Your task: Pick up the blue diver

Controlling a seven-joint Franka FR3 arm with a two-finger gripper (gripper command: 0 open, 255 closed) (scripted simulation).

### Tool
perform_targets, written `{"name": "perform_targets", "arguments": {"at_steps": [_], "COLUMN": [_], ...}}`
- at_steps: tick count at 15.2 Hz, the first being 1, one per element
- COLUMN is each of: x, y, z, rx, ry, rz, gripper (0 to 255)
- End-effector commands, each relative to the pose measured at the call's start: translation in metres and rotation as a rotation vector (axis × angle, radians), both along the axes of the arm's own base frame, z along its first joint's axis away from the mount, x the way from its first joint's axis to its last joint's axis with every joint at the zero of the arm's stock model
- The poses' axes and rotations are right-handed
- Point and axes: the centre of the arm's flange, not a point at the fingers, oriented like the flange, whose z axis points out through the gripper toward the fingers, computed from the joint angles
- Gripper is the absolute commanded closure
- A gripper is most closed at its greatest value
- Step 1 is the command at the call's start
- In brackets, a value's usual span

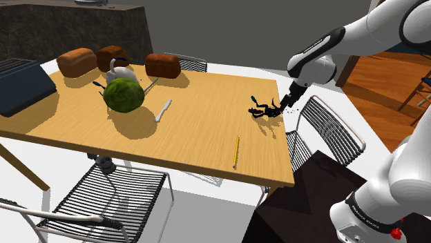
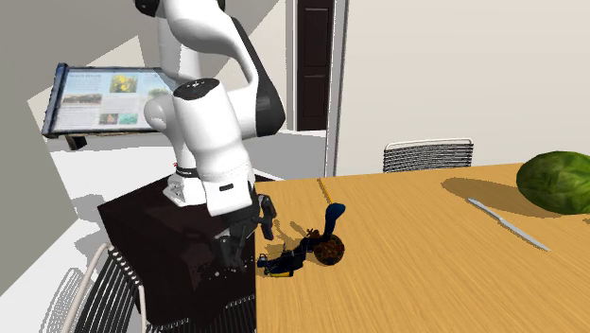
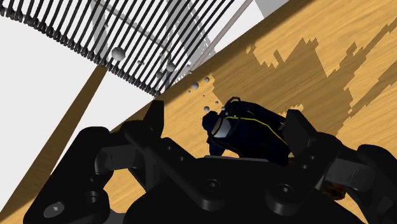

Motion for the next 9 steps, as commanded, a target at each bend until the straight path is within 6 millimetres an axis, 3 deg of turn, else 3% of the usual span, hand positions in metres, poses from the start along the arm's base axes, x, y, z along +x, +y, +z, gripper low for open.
{"name": "perform_targets", "arguments": {"at_steps": [1, 2, 9], "x": [-0.0003, 0.0001, -0.0001], "y": [0.0002, 0.0, 0.0001], "z": [-0.0043, -0.0047, -0.0046], "rx": [0.0, 0.0, 0.0], "ry": [0.0, 0.0, 0.0], "rz": [0.0, 0.0, 0.0], "gripper": [0, 255, 255]}}
